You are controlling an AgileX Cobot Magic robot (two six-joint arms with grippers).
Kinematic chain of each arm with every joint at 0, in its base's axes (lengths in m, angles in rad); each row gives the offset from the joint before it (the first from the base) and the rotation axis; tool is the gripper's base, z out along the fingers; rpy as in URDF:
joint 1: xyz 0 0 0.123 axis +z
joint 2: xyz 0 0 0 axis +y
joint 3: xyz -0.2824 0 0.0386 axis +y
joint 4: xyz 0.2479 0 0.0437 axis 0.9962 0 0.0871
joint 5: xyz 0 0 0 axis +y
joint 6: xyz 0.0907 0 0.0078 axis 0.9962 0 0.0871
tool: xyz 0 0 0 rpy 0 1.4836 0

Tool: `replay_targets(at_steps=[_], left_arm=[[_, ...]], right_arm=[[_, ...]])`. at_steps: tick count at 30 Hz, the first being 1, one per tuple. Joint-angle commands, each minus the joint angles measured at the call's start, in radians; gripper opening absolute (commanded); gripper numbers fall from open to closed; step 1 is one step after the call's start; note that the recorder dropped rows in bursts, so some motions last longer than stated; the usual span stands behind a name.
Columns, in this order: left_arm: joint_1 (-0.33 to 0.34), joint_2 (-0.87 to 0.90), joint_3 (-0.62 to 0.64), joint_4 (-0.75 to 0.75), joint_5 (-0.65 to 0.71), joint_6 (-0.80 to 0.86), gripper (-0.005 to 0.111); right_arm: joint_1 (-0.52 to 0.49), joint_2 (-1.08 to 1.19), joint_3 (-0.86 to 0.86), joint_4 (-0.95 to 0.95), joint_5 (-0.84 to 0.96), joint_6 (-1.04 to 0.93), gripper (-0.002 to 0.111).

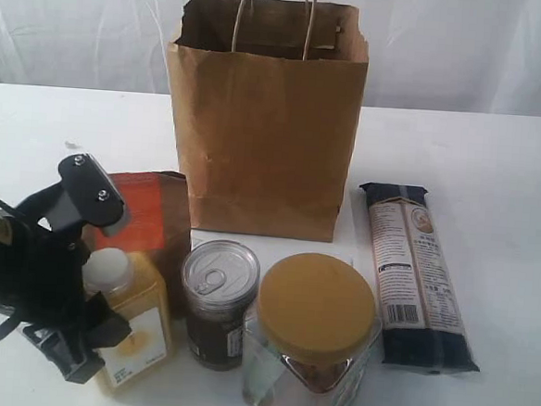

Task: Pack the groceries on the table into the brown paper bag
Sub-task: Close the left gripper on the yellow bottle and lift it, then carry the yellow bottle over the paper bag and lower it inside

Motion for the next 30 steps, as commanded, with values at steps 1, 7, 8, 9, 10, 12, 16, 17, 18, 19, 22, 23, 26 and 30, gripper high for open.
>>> replay_targets(at_steps=[1, 7, 8, 9, 10, 12, 16, 17, 18, 19, 22, 23, 26, 30], left_arm=[[-0.003, -0.001, -0.012, -0.004, 0.162, -0.006, 0.0], [-0.003, -0.001, -0.156, 0.028, 0.436, -0.033, 0.0], [-0.003, -0.001, -0.189, 0.036, 0.492, -0.041, 0.0], [-0.003, -0.001, -0.235, 0.043, 0.547, -0.049, 0.0], [-0.003, -0.001, -0.284, 0.047, 0.602, -0.049, 0.0], [-0.003, -0.001, -0.379, 0.058, 0.693, -0.051, 0.0], [-0.003, -0.001, -0.612, 0.122, 0.809, -0.077, 0.0], [-0.003, -0.001, -0.659, 0.146, 0.813, -0.08, 0.0], [-0.003, -0.001, -0.725, 0.184, 0.797, -0.08, 0.0], [-0.003, -0.001, -0.766, 0.208, 0.771, -0.08, 0.0], [-0.003, -0.001, -0.873, 0.245, 0.583, -0.08, 0.0], [-0.003, -0.001, -0.893, 0.245, 0.512, -0.08, 0.0], [-0.003, 0.001, -0.904, 0.245, 0.238, -0.08, 0.0], [-0.003, 0.033, -0.904, 0.245, -0.063, -0.08, 0.0]], right_arm=[[-0.006, -0.003, 0.001, -0.003, -0.014, -0.002, 0.0], [-0.006, -0.003, 0.001, -0.003, -0.014, -0.002, 0.0], [-0.006, -0.003, 0.001, -0.003, -0.014, -0.002, 0.0], [-0.006, -0.003, 0.001, -0.003, -0.014, -0.002, 0.0], [-0.006, -0.003, 0.001, -0.003, -0.014, -0.002, 0.0], [-0.006, -0.003, 0.001, -0.003, -0.014, -0.002, 0.0], [-0.006, -0.003, 0.001, -0.003, -0.014, -0.002, 0.0], [-0.006, -0.003, 0.001, -0.003, -0.014, -0.002, 0.0], [-0.006, -0.003, 0.001, -0.003, -0.014, -0.002, 0.0], [-0.006, -0.003, 0.001, -0.003, -0.014, -0.002, 0.0], [-0.006, -0.003, 0.001, -0.003, -0.014, -0.002, 0.0], [-0.006, -0.003, 0.001, -0.003, -0.014, -0.002, 0.0], [-0.006, -0.003, 0.001, -0.003, -0.014, -0.002, 0.0], [0.016, -0.003, 0.001, -0.004, -0.014, -0.002, 0.0]])
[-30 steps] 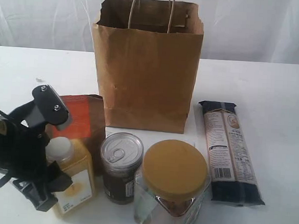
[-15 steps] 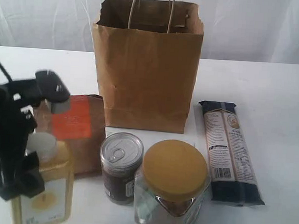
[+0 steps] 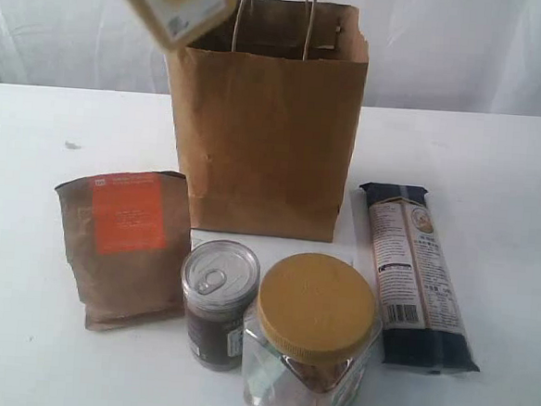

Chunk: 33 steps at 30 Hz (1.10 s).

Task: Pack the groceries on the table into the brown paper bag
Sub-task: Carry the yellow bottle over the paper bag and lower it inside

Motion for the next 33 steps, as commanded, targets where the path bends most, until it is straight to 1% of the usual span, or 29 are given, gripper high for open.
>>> replay_targets(at_steps=[1, 5, 8, 10, 11, 13, 15, 18, 21, 25, 27, 30, 33], left_arm=[[-0.003, 0.027, -0.019, -0.011, -0.403, -0.007, 0.0], [-0.003, 0.094, -0.019, -0.011, -0.631, 0.001, 0.0], [-0.003, 0.15, -0.019, 0.001, -0.651, 0.009, 0.0], [0.001, 0.196, -0.019, 0.003, -0.651, 0.095, 0.0], [0.001, 0.223, -0.019, 0.003, -0.651, 0.189, 0.0], [0.001, 0.254, -0.019, 0.005, -0.651, 0.315, 0.0], [0.001, 0.277, -0.019, 0.007, -0.649, 0.362, 0.0], [0.001, 0.293, -0.019, 0.007, -0.627, 0.35, 0.0], [0.001, 0.294, -0.019, -0.004, -0.573, 0.295, 0.0], [0.001, 0.294, -0.019, -0.004, -0.491, 0.165, 0.0], [0.001, 0.294, -0.019, -0.004, -0.454, 0.141, 0.001], [0.001, 0.294, -0.019, -0.004, -0.405, 0.134, 0.012], [0.001, 0.294, -0.019, -0.004, -0.397, 0.134, 0.027]], right_arm=[[0.023, -0.003, 0.001, -0.004, -0.014, -0.002, 0.0], [0.049, -0.003, 0.001, -0.004, -0.014, -0.002, 0.0], [0.052, -0.003, 0.001, -0.004, -0.014, -0.002, 0.0], [0.052, -0.003, 0.001, -0.004, -0.014, -0.002, 0.0], [0.052, -0.003, 0.001, -0.004, -0.014, -0.002, 0.0], [0.052, -0.003, 0.001, -0.004, -0.014, -0.002, 0.0], [0.052, -0.003, 0.001, -0.004, -0.014, -0.002, 0.0], [0.052, -0.003, 0.001, -0.004, -0.014, -0.002, 0.0], [0.052, -0.003, 0.001, -0.004, -0.014, -0.002, 0.0], [0.052, -0.003, 0.001, -0.004, -0.014, -0.002, 0.0], [0.052, -0.003, 0.001, -0.004, -0.014, -0.002, 0.0], [0.052, -0.003, 0.001, -0.004, -0.014, -0.002, 0.0], [0.052, -0.003, 0.001, -0.004, -0.014, -0.002, 0.0]])
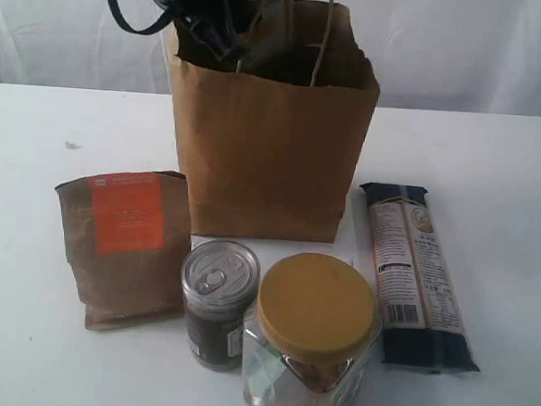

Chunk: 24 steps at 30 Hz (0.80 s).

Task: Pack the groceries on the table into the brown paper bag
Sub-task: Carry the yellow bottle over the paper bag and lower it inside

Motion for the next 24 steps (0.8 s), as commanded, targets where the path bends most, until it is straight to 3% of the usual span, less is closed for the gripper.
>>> replay_targets(at_steps=[1, 4, 9, 18, 24], left_arm=[[0.001, -0.02, -0.018, -0.004, -0.056, -0.016, 0.032], [0.001, -0.018, -0.018, -0.004, -0.063, -0.016, 0.047], [0.001, -0.018, -0.018, -0.004, -0.033, -0.016, 0.059], [0.001, -0.018, -0.018, -0.004, 0.117, -0.057, 0.062], [0.001, -0.018, -0.018, -0.004, 0.127, -0.057, 0.064]], right_arm=[[0.001, -0.003, 0.001, -0.004, -0.014, -0.002, 0.0], [0.001, -0.003, 0.001, -0.004, -0.014, -0.002, 0.0], [0.001, -0.003, 0.001, -0.001, -0.014, -0.002, 0.0], [0.001, -0.003, 0.001, -0.001, -0.014, -0.002, 0.0], [0.001, -0.003, 0.001, -0.001, -0.014, -0.002, 0.0]])
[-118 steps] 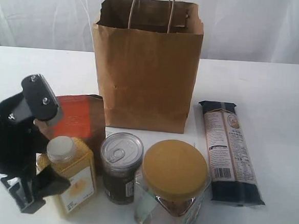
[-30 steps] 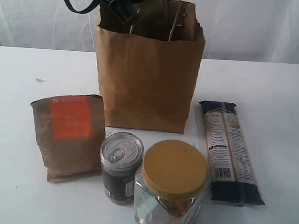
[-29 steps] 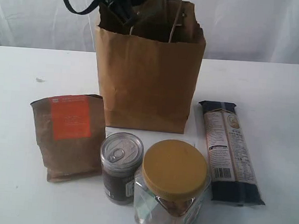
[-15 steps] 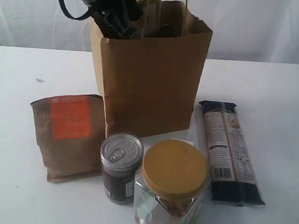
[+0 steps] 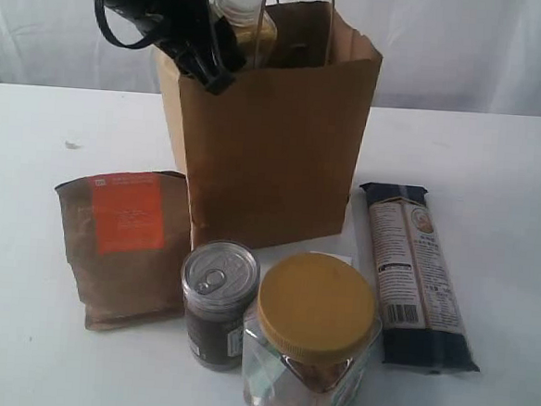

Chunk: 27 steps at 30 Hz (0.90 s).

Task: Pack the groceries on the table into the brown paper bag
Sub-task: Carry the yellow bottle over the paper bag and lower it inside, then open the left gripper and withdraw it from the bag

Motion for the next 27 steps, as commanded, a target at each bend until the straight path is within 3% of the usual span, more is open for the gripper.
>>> replay_targets(at_steps=[1, 5, 8, 15, 27], left_arm=[[0.001, -0.018, -0.018, -0.004, -0.058, -0.011, 0.066], [0.001, -0.018, -0.018, -0.004, -0.055, -0.062, 0.081], [0.001, -0.018, -0.018, -0.004, -0.024, -0.072, 0.085], [0.001, -0.018, -0.018, -0.004, 0.054, -0.072, 0.085], [0.001, -0.022, -0.019, 0.036, 0.053, -0.072, 0.085]], right_arm=[[0.001, -0.003, 0.001, -0.001, -0.014, -0.002, 0.0], [0.001, -0.003, 0.001, -0.001, -0.014, -0.002, 0.0], [0.001, -0.003, 0.001, -0.001, -0.014, -0.002, 0.0], [0.001, -0.003, 0.001, -0.001, -0.014, -0.002, 0.0], [0.001, -0.003, 0.001, -0.001, -0.014, -0.002, 0.0]])
